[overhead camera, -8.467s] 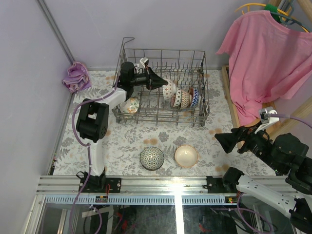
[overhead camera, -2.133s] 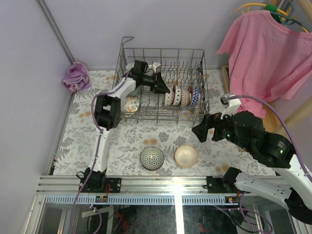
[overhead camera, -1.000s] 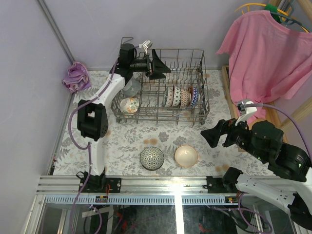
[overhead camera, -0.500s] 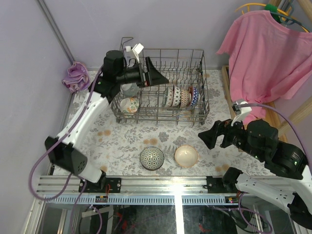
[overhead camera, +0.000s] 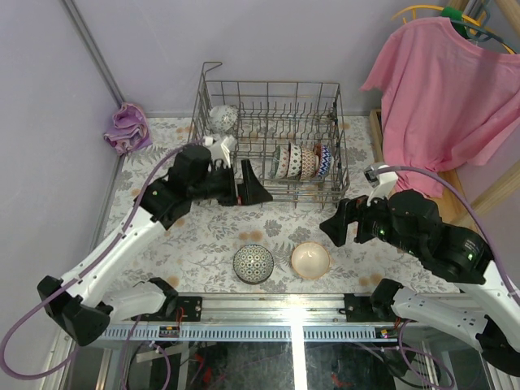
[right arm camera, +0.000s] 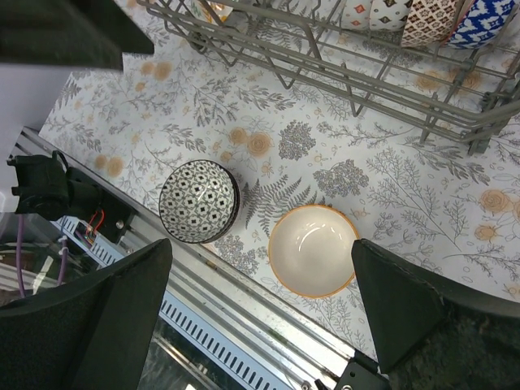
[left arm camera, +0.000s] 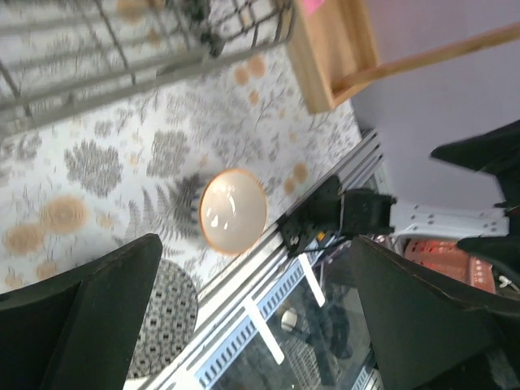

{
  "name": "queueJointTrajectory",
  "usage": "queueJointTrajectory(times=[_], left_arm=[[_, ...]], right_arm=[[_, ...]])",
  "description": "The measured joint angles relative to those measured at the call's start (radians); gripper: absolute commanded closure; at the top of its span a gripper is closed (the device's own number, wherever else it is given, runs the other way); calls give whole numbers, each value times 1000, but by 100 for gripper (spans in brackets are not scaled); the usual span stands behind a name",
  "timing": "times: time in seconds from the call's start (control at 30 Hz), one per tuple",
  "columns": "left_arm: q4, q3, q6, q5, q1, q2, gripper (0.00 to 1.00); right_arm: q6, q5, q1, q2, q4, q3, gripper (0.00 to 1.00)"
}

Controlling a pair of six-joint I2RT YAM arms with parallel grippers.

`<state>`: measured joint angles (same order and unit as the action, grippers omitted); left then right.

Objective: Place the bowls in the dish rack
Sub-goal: Move the dish rack to the center of the board.

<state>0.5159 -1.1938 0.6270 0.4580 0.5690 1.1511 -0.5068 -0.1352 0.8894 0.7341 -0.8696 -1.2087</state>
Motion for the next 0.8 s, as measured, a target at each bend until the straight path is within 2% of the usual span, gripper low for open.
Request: queueJointTrajectory(times=[0.2,0.47,0.6,0.73,0.8], left_arm=[[74,120,32,-119,118,-85,0],[145,158,53,-303,133,-142,0],[178,58,37,-399,133,-60,0],[196,-160,-6,-508,129,98,0],[195,-232,-24,-542,116,156,0]], right_arm=[[2,5,0,11,-1,19,0],[1,-25,0,67,11,53,0],[12,-72,0,156,15,39,0],[58,-143,-1,315,18,-67,2],[83,-172,-10,406,24,-140,8]])
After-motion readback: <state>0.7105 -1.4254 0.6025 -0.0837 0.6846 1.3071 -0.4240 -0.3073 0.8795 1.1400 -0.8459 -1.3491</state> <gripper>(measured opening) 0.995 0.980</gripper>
